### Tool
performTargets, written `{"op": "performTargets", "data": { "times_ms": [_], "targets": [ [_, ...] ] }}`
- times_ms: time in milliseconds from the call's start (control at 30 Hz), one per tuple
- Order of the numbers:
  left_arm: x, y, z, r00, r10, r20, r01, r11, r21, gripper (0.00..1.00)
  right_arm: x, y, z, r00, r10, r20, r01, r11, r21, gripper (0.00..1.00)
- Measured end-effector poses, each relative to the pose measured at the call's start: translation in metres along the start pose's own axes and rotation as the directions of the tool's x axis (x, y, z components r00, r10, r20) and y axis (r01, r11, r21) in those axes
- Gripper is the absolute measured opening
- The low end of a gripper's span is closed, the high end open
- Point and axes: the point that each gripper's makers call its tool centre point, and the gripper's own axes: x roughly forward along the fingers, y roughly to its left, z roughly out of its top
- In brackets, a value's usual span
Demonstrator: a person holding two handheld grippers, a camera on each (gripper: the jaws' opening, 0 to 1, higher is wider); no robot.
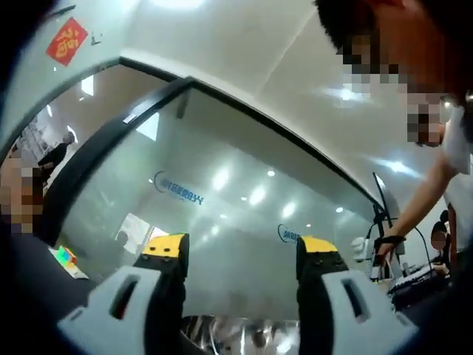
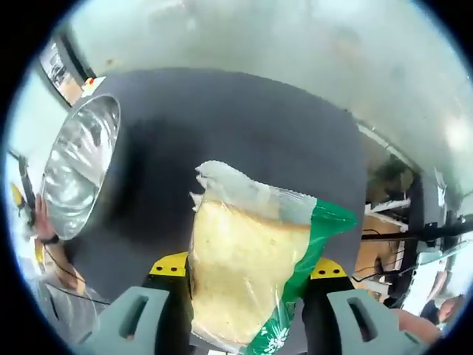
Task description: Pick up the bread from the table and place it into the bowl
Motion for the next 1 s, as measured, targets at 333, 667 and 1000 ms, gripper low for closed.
{"op": "performTargets", "data": {
  "times_ms": [333,667,1000],
  "targets": [
    [0.001,-0.014,-0.013,0.998,-0.047,-0.052,0.05,0.997,0.06,0.5,-0.06,0.101,0.075,0.964,0.178,0.198,-0.13,0.963,-0.235,0.52],
    [-0.001,-0.008,-0.021,0.997,-0.024,-0.074,0.031,0.995,0.096,0.46,-0.01,0.269,0.105,0.934,0.353,0.058,-0.275,0.812,-0.514,0.52],
    [0.0,-0.022,-0.037,0.989,-0.076,-0.123,0.089,0.991,0.103,0.46,0.081,0.322,0.09,0.939,0.335,-0.079,-0.314,0.738,-0.598,0.53]
  ]
}}
